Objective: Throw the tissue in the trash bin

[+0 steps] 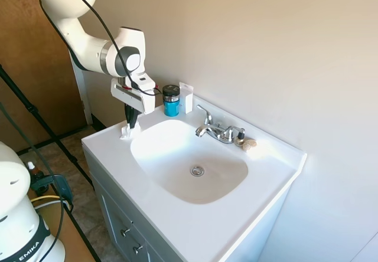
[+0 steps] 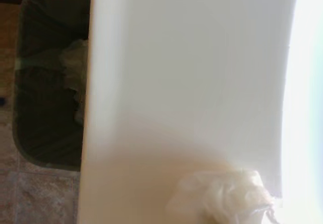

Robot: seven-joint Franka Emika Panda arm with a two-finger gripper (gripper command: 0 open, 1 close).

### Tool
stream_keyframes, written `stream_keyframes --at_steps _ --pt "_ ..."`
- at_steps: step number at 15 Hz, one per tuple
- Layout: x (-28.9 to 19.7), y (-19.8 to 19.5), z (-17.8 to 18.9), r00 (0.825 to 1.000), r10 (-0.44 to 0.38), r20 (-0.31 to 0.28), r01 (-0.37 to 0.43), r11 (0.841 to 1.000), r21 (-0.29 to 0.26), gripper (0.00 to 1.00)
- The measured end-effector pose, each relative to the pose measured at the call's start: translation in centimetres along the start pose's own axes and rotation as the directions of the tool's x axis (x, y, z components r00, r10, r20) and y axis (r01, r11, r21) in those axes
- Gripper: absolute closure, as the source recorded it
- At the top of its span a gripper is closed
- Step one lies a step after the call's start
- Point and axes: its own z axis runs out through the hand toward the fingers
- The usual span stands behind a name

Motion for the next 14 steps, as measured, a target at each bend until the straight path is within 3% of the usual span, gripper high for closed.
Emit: stream_keyframes --at_steps 6,12,13,14 --pt "-6.8 -7.3 -3.8 0.994 -0.077 -0.08 0.077 0.997 0.002 1.0" --pt "-12.4 -17.7 1.2 0.983 -0.155 -0.097 0.153 0.988 -0.034 1.0" --pt "-12.7 -18.8 2.1 0.983 -0.158 -0.095 0.154 0.987 -0.043 0.0" --pt "-12.5 -19.6 2.9 0.983 -0.155 -0.095 0.15 0.987 -0.054 0.0"
